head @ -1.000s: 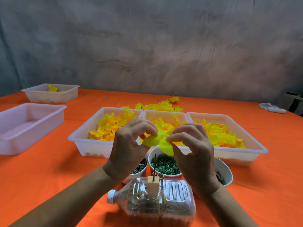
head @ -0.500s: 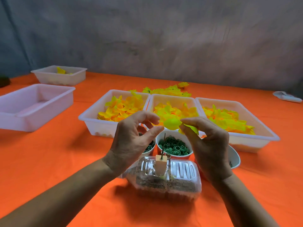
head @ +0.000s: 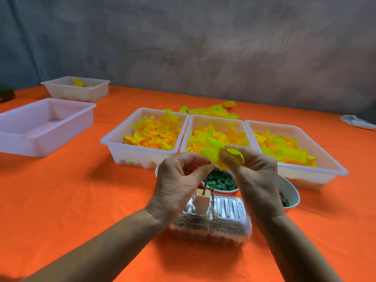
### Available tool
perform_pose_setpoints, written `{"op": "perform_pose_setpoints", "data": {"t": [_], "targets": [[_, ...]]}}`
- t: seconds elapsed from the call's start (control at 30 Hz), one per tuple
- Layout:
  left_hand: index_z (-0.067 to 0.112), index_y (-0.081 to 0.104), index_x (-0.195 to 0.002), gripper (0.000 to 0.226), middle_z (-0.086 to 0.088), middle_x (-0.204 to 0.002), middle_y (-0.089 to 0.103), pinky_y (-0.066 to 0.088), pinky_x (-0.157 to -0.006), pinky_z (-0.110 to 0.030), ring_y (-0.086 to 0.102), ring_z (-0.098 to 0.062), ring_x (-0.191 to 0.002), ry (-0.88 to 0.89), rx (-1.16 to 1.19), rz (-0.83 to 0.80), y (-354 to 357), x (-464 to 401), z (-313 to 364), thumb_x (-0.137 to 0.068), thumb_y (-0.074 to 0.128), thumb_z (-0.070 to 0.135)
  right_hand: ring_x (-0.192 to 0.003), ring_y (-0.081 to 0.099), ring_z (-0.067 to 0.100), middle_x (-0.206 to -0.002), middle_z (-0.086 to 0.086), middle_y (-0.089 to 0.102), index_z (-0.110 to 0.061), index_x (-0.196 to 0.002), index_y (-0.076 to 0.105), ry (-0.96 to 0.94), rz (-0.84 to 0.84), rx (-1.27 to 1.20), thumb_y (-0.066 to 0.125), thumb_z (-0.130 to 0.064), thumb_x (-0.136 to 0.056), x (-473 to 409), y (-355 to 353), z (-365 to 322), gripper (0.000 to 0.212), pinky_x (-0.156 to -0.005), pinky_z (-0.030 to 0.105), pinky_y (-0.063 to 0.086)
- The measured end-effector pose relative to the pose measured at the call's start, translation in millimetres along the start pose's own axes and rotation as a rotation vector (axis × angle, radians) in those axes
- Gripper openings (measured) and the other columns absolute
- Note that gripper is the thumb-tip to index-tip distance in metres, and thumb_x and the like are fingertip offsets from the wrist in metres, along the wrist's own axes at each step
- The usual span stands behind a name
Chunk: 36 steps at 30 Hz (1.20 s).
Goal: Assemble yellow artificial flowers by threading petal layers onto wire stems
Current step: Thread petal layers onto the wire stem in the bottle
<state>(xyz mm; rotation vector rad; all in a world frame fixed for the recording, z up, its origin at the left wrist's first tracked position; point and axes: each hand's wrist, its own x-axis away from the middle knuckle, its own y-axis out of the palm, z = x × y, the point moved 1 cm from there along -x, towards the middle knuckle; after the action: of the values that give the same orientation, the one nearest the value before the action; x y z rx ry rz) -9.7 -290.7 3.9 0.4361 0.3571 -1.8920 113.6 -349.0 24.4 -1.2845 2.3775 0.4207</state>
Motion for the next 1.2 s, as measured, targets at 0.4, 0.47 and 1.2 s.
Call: {"op": "perform_pose_setpoints", "data": {"t": [0.4,0.47,1.2], "targets": [[0.024,0.068,-0.059,0.027,0.006,-0.057,0.065,0.045,-0.050,-0.013,0.057,-0.003,-0.053,-0.083,0.093,0.033,2.0,0.6,2.8,-0.073,0.077,0.002,-0.076,0.066,0.010,-0.075,-0.002,0.072,-0.018,-0.072,0.076,0.364,-0.189,-0.185,0.072,-0.026,-0.059,2.7,-1.5,2.0,0.016,-0.076,0.027,0.051],[0.023,0.068,-0.059,0.025,0.006,-0.058,0.066,0.045,-0.050,-0.013,0.058,-0.003,-0.053,-0.103,0.107,0.036,2.1,0.6,3.1,-0.072,0.078,0.004,-0.074,0.066,0.008,-0.075,-0.003,0.072,-0.020,-0.070,0.076,0.373,-0.179,-0.197,0.072,-0.026,-0.057,2.7,-0.9,0.9,0.014,-0.077,0.028,0.049],[0.020,0.070,-0.065,0.015,0.001,-0.063,0.069,0.050,-0.055,-0.019,0.062,-0.008,-0.060,-0.118,0.143,0.034,2.0,2.5,2.0,-0.071,0.078,0.010,-0.070,0.064,0.003,-0.071,-0.005,0.072,-0.021,-0.072,0.075,0.068,-0.280,-0.007,0.068,-0.009,-0.075,2.7,-2.0,-8.5,0.014,-0.066,0.014,0.049]]}}
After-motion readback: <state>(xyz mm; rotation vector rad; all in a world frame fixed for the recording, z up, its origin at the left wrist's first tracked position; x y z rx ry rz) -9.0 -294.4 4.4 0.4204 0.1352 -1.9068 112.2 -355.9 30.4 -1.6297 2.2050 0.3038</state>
